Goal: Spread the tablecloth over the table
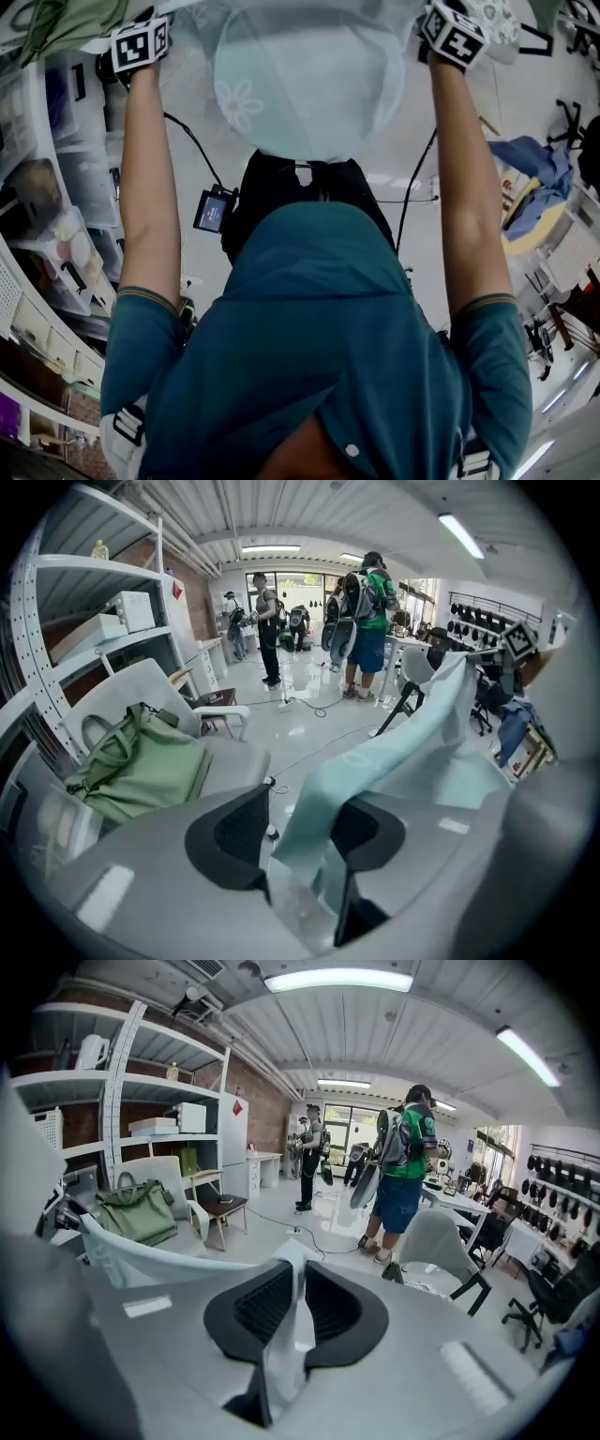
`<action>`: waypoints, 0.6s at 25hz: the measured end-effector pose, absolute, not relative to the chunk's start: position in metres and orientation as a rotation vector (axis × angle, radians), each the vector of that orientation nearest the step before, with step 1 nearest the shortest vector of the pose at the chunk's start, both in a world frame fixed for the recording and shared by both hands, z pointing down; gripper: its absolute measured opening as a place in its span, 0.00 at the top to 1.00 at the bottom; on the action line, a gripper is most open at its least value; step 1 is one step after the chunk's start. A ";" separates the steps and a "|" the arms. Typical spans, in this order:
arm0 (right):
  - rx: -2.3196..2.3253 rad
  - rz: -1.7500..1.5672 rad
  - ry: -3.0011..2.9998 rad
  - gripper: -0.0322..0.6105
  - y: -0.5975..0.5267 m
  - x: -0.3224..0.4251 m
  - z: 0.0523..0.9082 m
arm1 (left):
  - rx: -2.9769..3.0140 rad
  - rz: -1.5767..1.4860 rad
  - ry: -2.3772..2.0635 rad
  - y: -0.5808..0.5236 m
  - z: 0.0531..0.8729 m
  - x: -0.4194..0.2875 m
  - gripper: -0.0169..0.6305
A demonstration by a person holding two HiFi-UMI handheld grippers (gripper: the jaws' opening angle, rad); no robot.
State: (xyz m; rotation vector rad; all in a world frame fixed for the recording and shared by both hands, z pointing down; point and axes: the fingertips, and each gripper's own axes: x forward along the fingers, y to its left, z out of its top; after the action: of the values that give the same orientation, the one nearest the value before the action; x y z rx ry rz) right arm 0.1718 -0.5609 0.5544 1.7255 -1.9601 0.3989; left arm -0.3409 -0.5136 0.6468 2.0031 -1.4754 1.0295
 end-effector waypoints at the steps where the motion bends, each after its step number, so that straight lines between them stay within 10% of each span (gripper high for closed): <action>1: 1.713 0.416 -1.947 0.91 -0.560 0.172 0.561 | 1.994 1.036 -1.458 -0.512 0.652 -0.341 0.69; 15: 1.561 0.633 -1.807 0.67 -0.535 0.169 0.612 | 2.032 0.994 -1.488 -0.503 0.634 -0.338 0.69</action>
State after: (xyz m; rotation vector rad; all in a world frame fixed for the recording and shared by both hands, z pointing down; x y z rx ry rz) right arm 0.1687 -0.5351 0.6119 1.5606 -1.8067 0.6329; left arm -0.3380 -0.5027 0.6342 2.0318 -1.4878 0.9940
